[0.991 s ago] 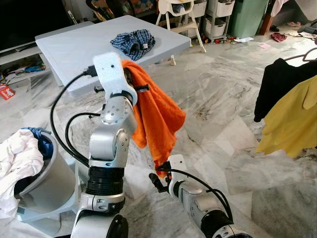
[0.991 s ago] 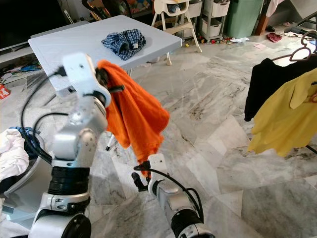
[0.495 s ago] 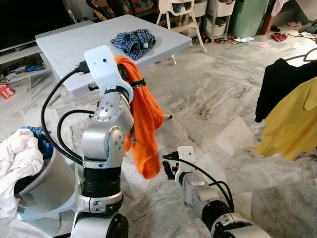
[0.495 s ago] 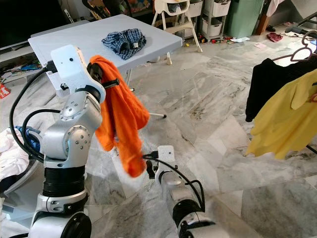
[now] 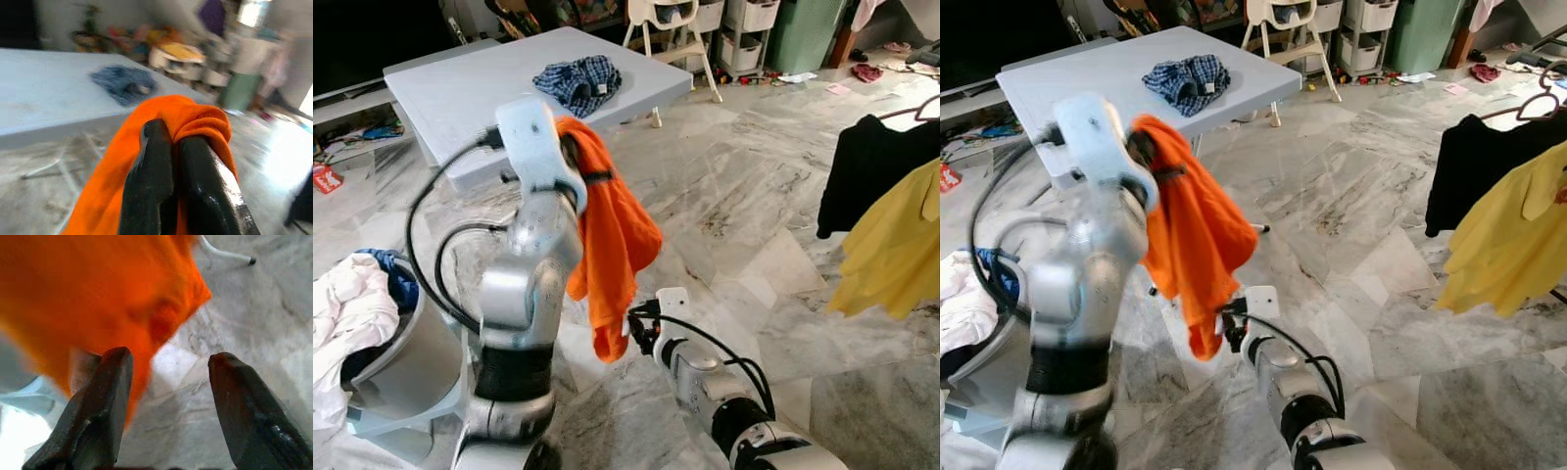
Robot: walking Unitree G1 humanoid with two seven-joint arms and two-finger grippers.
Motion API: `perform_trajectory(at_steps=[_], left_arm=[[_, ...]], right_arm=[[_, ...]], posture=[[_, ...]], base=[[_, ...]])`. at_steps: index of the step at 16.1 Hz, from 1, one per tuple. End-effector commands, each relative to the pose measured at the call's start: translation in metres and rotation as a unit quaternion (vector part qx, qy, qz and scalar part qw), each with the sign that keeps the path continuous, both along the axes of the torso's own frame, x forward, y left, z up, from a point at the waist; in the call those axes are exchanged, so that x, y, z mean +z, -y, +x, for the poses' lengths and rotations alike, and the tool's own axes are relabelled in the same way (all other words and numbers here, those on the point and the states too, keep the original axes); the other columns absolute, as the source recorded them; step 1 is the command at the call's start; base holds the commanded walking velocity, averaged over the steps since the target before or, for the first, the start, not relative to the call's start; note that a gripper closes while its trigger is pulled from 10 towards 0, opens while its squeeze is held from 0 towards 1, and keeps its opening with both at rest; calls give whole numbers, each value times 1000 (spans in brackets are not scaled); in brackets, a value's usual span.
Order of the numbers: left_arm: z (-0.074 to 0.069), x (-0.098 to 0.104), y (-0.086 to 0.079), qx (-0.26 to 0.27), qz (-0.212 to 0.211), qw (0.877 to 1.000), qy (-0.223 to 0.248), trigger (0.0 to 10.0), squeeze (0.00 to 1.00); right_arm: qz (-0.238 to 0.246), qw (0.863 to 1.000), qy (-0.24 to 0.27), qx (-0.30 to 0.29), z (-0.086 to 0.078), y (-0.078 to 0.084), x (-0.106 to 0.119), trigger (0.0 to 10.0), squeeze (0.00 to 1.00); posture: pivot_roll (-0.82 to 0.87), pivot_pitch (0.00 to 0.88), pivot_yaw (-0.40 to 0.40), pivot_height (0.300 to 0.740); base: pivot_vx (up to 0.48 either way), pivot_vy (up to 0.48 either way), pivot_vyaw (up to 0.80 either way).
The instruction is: Hang hanger
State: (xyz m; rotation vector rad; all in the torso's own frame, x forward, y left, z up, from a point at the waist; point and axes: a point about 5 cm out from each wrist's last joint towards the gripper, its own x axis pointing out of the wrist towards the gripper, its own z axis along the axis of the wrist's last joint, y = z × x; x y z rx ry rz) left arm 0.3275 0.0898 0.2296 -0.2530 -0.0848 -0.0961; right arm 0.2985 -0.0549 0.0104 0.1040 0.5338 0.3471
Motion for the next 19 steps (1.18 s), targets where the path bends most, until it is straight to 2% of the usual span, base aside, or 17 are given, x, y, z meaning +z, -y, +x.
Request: perform_trajectory(at_steps=[1,2,3,4,6,8,9,10,12,13,15,16,17,18,19], left_arm=[[-4,-9,-9,-21,1,1000,5,10000,0],[-10,-36,-22,-8,33,999,-24,10000,0],[-16,-54,-31,1,64,997,-41,10000,0],[-22,-71,-40,13,69,996,-63,10000,0],[-32,-100,-57,22,110,990,-90,10000,0],[-35,-114,-64,12,139,986,-94,10000,0],[-34,-116,-63,-13,160,984,-80,10000,0],[-35,-121,-64,-24,185,979,-78,10000,0],[-42,-135,-72,-20,208,973,-99,10000,0],[-46,-138,-73,-22,207,973,-102,10000,0],[-63,-154,-67,-44,237,965,-107,10000,0],[-67,-158,-63,-57,243,962,-108,10000,0],[-73,-162,-54,-107,298,944,-96,10000,0],[-74,-162,-48,-132,327,932,-81,10000,0],[-71,-156,-41,-158,350,922,-52,10000,0]], right_arm=[[6,1000,11,11,-6,-10,-1,10000,0],[-15,999,29,-5,-5,10,-3,10000,0],[-31,999,39,-18,-5,24,-4,10000,0],[-45,997,47,-34,-6,39,-6,10000,0],[-70,992,76,-72,-2,69,0,10000,0],[-74,985,112,-110,5,88,12,10000,0],[-78,983,119,-116,6,92,15,10000,894],[-77,983,118,-116,7,92,16,10000,1000],[-74,983,122,-115,8,93,18,10000,1000],[-74,983,122,-114,7,92,18,10000,1000],[-75,983,126,-107,4,94,19,10000,1000],[-77,983,127,-106,4,95,19,10000,1000],[-77,984,128,-101,3,95,19,10000,812],[-78,984,128,-96,3,95,19,10000,620],[-80,985,126,-85,1,93,18,10000,0]], posture=[[61,0,51,740],[51,0,49,740],[40,0,49,740],[31,0,49,740],[15,0,50,740],[8,0,53,740],[0,0,55,740],[-4,0,54,740],[-9,0,48,740],[-9,0,48,740],[-16,0,30,740],[-16,0,29,740],[-18,0,25,740],[-18,0,20,740],[-18,0,17,740]], base=[[0,0,0],[0,0,0],[0,0,0],[0,0,0],[0,0,0],[0,0,0],[0,0,0],[0,0,0],[0,0,0],[0,0,0],[0,0,0],[0,0,0],[0,0,0],[0,0,0],[0,0,0]])
